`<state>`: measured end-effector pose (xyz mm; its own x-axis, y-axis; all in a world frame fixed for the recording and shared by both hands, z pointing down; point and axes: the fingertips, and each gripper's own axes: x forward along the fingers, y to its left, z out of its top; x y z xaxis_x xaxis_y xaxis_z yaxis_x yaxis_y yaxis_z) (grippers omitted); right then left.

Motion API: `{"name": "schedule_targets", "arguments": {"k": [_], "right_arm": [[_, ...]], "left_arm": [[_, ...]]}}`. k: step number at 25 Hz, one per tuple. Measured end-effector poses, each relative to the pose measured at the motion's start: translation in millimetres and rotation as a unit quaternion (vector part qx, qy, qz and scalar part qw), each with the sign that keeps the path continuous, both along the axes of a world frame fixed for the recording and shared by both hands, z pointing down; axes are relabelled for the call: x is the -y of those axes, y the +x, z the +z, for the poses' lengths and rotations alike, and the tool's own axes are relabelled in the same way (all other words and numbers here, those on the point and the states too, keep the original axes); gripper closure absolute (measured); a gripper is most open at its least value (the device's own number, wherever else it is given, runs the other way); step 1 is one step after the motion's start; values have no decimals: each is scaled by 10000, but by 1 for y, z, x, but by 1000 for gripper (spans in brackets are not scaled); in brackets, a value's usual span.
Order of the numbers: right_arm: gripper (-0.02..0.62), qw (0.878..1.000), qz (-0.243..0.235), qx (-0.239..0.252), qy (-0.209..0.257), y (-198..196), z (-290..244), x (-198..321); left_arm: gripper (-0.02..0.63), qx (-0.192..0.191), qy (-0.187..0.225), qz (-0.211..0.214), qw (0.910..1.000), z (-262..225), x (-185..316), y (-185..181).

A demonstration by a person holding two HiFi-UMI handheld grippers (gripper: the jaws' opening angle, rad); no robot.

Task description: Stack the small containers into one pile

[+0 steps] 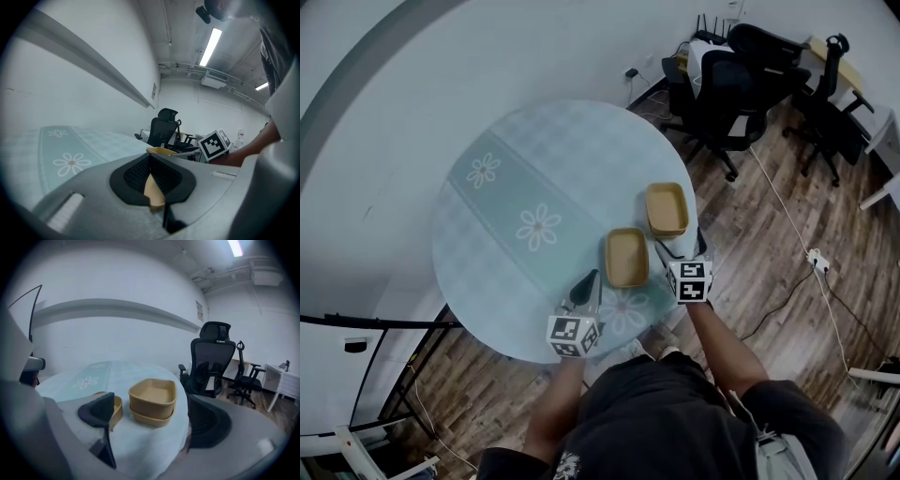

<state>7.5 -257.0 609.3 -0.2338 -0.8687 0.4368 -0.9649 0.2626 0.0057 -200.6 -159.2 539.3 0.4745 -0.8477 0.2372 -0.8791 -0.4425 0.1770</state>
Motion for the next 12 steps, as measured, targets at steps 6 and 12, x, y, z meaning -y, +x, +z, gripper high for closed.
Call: {"name": "schedule_targets", "arguments": {"k": [6, 12], "right_arm": [[179, 9991, -352, -45, 215, 15, -34, -19], [400, 9977, -473, 23, 494, 28, -70, -41]], "left_arm": [[601, -26, 77, -22, 10000, -17, -16, 27], [601, -24, 202, 43, 9998, -31, -30, 47]]}}
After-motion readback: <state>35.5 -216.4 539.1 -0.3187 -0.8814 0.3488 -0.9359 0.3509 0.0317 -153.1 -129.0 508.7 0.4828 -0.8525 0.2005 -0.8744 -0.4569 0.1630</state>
